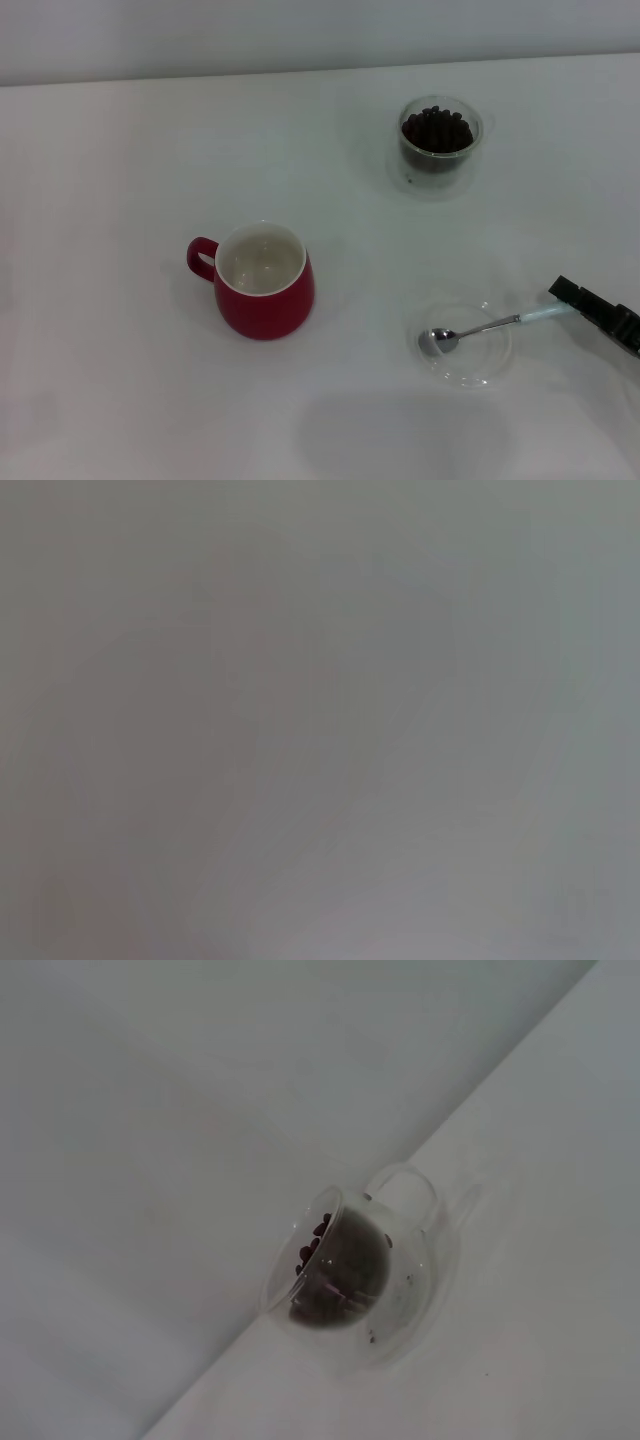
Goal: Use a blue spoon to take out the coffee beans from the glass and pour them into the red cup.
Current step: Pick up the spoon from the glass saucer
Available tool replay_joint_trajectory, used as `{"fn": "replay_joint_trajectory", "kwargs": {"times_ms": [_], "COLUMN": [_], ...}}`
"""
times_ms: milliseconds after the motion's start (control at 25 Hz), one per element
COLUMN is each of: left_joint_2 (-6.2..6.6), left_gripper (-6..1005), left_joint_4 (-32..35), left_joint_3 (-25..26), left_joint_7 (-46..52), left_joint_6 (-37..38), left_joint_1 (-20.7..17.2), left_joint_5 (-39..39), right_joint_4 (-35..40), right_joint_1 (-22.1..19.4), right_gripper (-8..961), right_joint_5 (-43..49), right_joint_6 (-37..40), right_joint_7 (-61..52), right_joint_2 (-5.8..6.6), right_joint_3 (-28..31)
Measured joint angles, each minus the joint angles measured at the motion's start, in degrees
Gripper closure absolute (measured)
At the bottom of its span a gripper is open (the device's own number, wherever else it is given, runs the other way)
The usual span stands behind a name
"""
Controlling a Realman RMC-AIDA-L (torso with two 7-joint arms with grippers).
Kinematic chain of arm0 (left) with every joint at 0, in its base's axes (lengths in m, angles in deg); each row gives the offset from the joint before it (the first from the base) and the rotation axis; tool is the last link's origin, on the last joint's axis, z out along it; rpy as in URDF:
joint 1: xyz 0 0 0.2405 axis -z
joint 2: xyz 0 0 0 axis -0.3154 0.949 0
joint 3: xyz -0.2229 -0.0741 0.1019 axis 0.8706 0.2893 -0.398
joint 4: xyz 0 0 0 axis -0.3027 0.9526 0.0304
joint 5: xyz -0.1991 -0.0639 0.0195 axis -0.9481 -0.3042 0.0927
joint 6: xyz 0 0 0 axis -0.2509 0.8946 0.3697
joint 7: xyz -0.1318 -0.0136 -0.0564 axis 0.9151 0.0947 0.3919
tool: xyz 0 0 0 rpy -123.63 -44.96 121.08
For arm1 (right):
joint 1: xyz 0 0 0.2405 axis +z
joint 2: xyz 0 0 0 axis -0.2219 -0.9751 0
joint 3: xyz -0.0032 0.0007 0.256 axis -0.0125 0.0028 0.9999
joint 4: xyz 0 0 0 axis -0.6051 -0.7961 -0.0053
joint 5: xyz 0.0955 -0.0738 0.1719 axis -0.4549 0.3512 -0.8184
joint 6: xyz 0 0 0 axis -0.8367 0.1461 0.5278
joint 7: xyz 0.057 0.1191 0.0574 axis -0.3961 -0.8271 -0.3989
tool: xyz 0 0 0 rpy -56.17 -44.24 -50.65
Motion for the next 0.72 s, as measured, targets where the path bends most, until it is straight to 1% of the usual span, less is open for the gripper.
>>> {"fn": "replay_joint_trajectory", "kwargs": {"times_ms": [520,720], "left_joint_2": [0.00,0.00], "left_gripper": [288,287], "left_joint_4": [0.0,0.0], "left_joint_3": [0.0,0.0], "left_joint_7": [0.0,0.0], "left_joint_6": [-0.1,-0.2], "left_joint_1": [0.1,0.2], "left_joint_5": [0.0,0.0], "right_joint_4": [0.0,0.0], "right_joint_1": [-0.2,-0.4], "right_gripper": [629,632], "right_joint_5": [0.1,0.1], "right_joint_6": [1.2,3.2], "right_joint_7": [-2.1,-2.1], "right_joint_2": [0.00,0.18], "right_joint_3": [-0.7,-0.8]}}
